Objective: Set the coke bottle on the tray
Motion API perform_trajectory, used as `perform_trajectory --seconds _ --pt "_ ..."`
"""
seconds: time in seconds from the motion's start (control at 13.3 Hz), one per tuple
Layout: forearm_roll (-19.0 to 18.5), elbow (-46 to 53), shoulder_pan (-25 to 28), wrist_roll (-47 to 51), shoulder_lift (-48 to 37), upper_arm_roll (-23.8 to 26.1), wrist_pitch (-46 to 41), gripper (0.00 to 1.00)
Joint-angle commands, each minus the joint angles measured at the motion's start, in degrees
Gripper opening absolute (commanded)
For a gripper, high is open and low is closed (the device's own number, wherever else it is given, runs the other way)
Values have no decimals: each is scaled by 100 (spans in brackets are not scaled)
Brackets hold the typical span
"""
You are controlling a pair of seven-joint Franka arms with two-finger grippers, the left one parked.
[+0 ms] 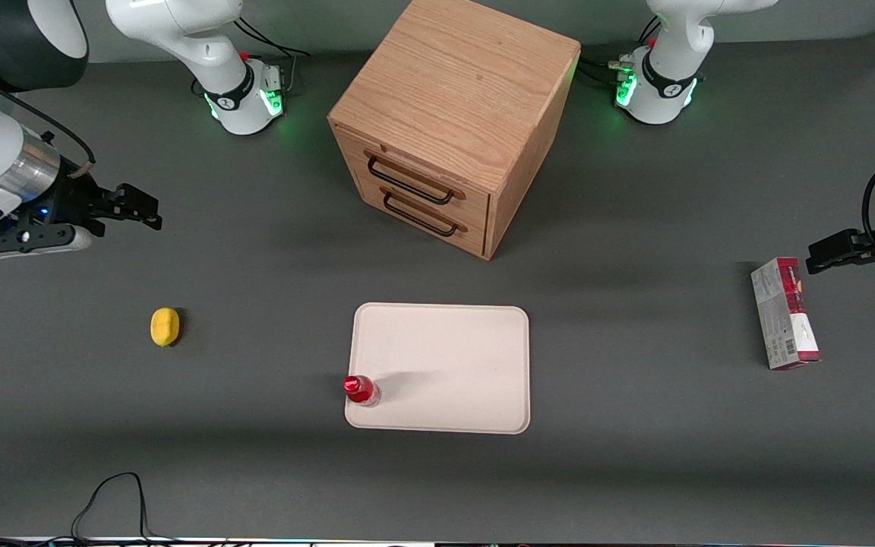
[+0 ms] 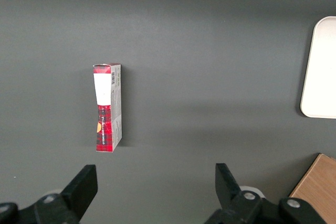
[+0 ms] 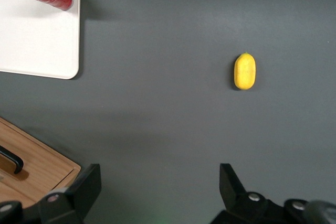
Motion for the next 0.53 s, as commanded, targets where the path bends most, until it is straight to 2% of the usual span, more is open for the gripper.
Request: perform_trajectory --seconds 0.0,0.38,0.45 --pt "20 233 -647 -388 -105 583 -442 100" --pt "46 604 -658 -345 36 614 -583 100" --pt "142 630 -658 -345 36 614 -723 100"
